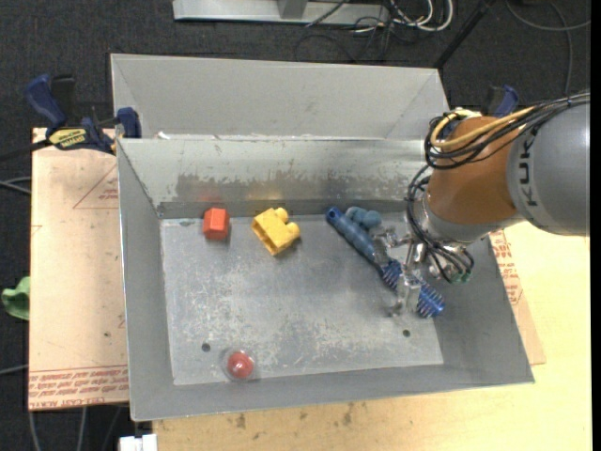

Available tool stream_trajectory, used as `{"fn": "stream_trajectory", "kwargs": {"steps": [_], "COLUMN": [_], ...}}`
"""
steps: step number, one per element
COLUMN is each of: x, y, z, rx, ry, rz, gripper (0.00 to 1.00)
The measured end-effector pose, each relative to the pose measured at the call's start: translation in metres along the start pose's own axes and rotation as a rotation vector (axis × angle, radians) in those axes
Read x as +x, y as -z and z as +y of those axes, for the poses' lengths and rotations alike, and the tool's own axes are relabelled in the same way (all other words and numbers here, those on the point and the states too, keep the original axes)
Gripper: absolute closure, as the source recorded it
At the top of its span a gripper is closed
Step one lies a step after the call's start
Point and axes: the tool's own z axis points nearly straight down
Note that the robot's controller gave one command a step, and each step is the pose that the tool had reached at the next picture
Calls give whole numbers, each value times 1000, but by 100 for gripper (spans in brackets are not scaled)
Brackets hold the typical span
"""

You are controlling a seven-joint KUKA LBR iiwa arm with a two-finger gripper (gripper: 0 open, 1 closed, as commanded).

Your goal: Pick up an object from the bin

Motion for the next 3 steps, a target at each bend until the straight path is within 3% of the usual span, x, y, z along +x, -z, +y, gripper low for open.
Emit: {"fn": "stream_trajectory", "kwargs": {"steps": [1,2,3], "x": [-31,-31,-43], "y": [-4,-4,159], "z": [-44,-43,-42], "rx": [-4,-6,4], "ry": [-182,-180,-160], "rz": [-1,0,-9], "gripper": [0,100,100]}}
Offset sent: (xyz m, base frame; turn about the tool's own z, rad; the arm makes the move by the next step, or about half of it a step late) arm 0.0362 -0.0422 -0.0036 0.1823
